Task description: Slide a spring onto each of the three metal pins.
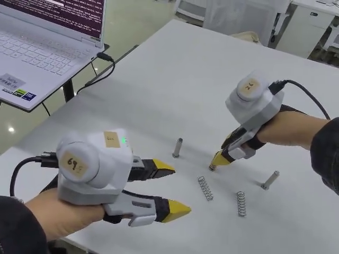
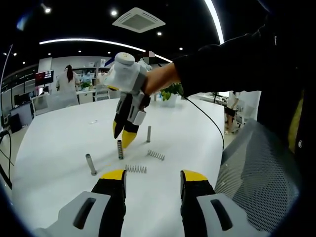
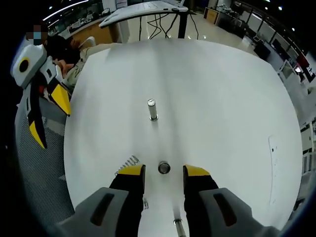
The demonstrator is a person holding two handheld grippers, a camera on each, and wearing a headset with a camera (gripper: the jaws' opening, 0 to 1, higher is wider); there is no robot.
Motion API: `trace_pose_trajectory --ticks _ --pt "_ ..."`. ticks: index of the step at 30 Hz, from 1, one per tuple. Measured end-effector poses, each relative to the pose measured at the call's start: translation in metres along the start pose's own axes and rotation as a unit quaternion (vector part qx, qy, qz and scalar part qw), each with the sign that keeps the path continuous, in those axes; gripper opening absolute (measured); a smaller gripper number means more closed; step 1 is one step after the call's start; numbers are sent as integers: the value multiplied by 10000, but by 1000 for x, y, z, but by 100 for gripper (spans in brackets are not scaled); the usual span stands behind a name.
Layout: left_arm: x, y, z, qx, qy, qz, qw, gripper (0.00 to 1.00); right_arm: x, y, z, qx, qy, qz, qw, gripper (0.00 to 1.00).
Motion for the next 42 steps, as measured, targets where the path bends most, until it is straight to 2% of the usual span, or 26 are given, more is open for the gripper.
trace_pose_trajectory --ticks 8,11,17,24,31,42 --pt "2 6 0 31 -46 -89 9999 38 -8 3 25 229 -31 -22 9997 29" --pt "5 8 1 49 -69 -139 9999 38 -14 6 40 456 10 -75 9989 28" --pt "12 9 0 52 -167 -176 9997 38 -26 3 61 615 -29 -19 9981 28" --pt "17 10 -1 50 -258 -203 9994 38 -40 -9 80 672 -106 103 9976 28" --pt "22 11 -1 35 -347 -251 9991 38 -55 -31 99 675 -220 189 9973 28" --pt "25 13 1 3 -327 -293 9990 38 -72 -61 126 845 -360 146 9957 27"
Point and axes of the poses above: the centre of the closed fingertips' face, and the gripper's own axes: z roughly backward along the fingers, x roughly to its right, y roughly out of its top, the point moved 8 cm from there along z, roughly backward along the fingers, and after that the axes turned 9 degrees about -z, right-handed, at the moved point
